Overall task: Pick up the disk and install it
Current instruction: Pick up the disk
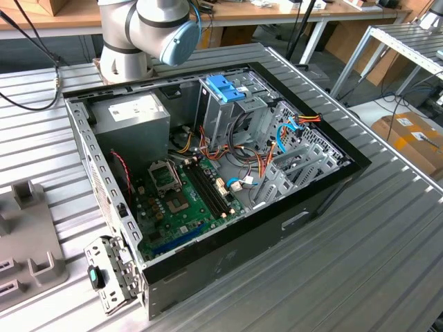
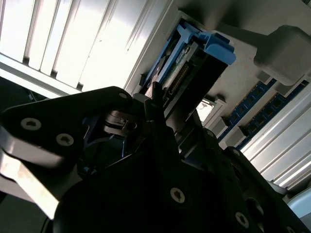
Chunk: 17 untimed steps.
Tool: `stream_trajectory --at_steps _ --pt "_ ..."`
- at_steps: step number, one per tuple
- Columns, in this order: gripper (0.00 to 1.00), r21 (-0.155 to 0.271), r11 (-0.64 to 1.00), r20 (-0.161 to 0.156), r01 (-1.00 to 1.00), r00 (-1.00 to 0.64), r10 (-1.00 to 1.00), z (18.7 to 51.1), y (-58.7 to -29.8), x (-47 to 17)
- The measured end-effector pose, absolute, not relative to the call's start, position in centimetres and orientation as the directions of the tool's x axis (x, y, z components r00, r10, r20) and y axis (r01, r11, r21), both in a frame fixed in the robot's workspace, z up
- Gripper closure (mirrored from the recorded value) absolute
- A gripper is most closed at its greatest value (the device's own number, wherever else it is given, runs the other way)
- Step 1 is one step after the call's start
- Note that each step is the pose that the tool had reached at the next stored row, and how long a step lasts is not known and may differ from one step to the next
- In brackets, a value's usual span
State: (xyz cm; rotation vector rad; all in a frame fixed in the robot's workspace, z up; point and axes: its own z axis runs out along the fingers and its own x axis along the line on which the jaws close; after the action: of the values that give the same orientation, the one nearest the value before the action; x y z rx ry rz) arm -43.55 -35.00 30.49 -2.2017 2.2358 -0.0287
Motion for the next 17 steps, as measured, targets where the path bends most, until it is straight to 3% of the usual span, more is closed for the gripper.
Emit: stream_trajectory --at_steps 17 --pt "0.65 -0.016 0.015 0.01 -1.0 -0.015 -1.0 34.3 -35.0 -43.6"
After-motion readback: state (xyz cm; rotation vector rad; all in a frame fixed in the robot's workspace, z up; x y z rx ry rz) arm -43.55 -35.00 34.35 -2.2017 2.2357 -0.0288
